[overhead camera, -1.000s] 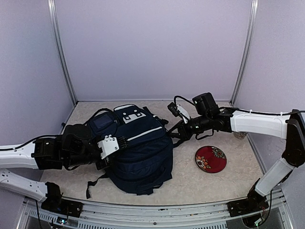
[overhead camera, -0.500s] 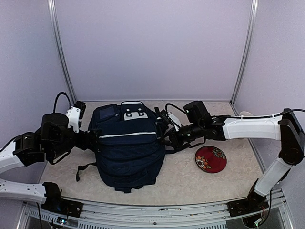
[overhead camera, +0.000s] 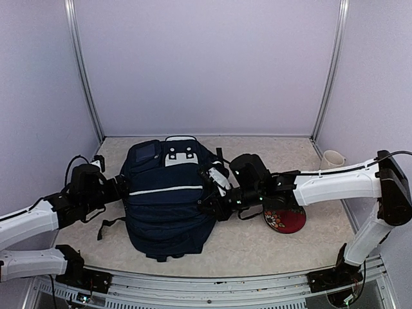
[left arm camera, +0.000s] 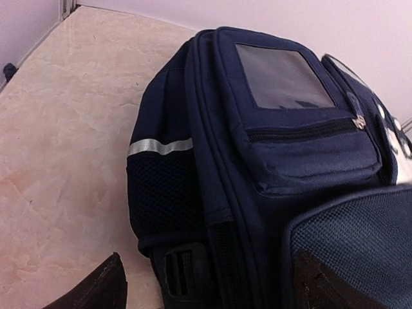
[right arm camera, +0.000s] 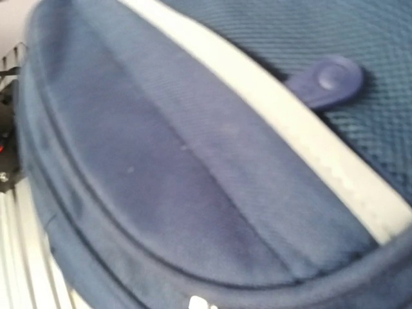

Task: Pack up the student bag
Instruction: Hold the upper front pocket of the student bag.

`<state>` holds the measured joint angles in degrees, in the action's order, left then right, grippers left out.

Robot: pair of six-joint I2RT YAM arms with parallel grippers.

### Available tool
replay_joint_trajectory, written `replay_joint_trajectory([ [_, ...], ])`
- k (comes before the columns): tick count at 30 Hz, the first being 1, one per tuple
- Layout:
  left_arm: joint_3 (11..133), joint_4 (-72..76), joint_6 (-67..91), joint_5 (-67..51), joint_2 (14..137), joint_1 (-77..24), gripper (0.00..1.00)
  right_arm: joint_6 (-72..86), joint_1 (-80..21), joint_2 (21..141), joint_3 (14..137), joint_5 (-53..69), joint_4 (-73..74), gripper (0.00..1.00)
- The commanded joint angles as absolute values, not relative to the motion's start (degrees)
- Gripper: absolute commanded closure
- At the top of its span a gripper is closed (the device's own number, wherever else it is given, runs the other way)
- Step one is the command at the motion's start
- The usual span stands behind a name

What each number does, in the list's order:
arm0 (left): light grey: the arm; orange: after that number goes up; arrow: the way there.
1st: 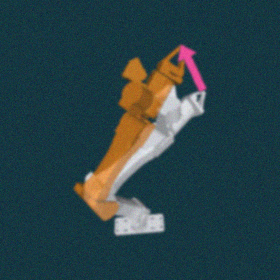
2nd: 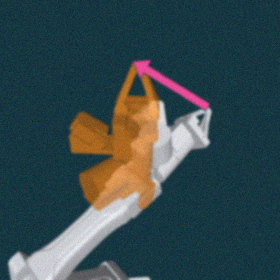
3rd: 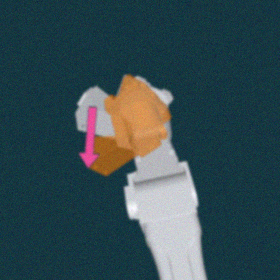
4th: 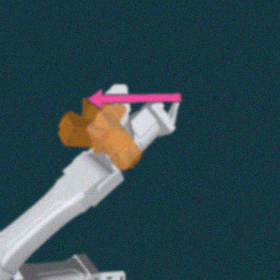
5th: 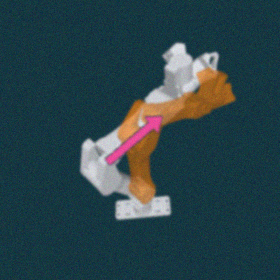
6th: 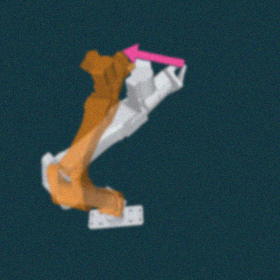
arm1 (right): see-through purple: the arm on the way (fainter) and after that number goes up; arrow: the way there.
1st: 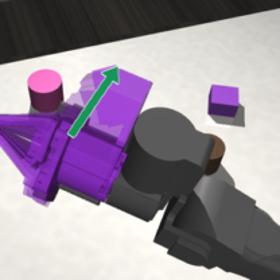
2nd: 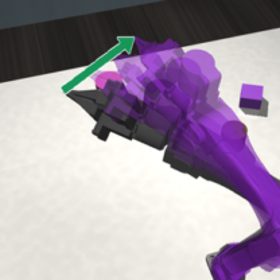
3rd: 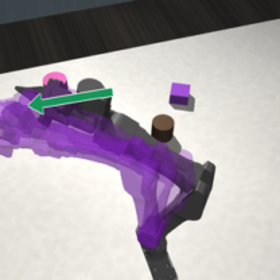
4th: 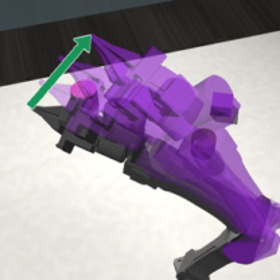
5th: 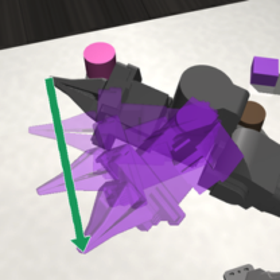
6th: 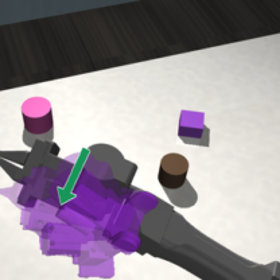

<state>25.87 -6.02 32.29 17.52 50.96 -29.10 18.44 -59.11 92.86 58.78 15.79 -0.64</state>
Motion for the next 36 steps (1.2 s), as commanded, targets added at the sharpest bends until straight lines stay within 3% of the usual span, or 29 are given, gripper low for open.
replay_joint_trajectory([
  [1,24.21,9.87,32.19,8.38,56.53,-25.25,0.14,23.67,-65.34,90.92,56.78,12.77,-2.59,1.0],
  [5,31.26,10.22,29.25,6.96,63.24,-24.21,0.12,25.16,-69.38,92.33,58.66,13.74,-3.17,1.0],
  [8,37.78,4.24,25.79,9.65,59.62,-26.24,0.14,25.66,-69.48,92.04,58.95,16.21,-4.53,1.0],
  [13,39.6,5.05,11.22,30.2,44.59,-43.34,0.12,22.62,-67.29,92.81,60.85,17.98,-2.49,1.0],
  [16,41.18,3.33,3.8,33.26,40.31,-53.56,0.12,22.14,-66.4,93.04,61.45,19.9,-2.55,1.0],
  [20,44.03,-6.86,-5.72,28.24,46.28,-68.57,0.16,21.42,-65.41,92.19,60.93,20.05,-1.84,1.0],
  [24,44.94,-16.21,-14.94,35.25,56.66,-86.07,0.16,22.66,-64.31,90.62,59.12,20.65,-2.34,1.0],
  [28,44.43,-17.12,-21.25,35.76,62.94,-85.01,0.2,23.8,-63.98,90.31,58.24,21.08,-2.82,1.0],
  [36,44.15,-11.42,-27.11,27.69,63.68,-72.03,0.41,25.81,-63.97,89.68,55.91,21.71,-5.83,1.0],
])
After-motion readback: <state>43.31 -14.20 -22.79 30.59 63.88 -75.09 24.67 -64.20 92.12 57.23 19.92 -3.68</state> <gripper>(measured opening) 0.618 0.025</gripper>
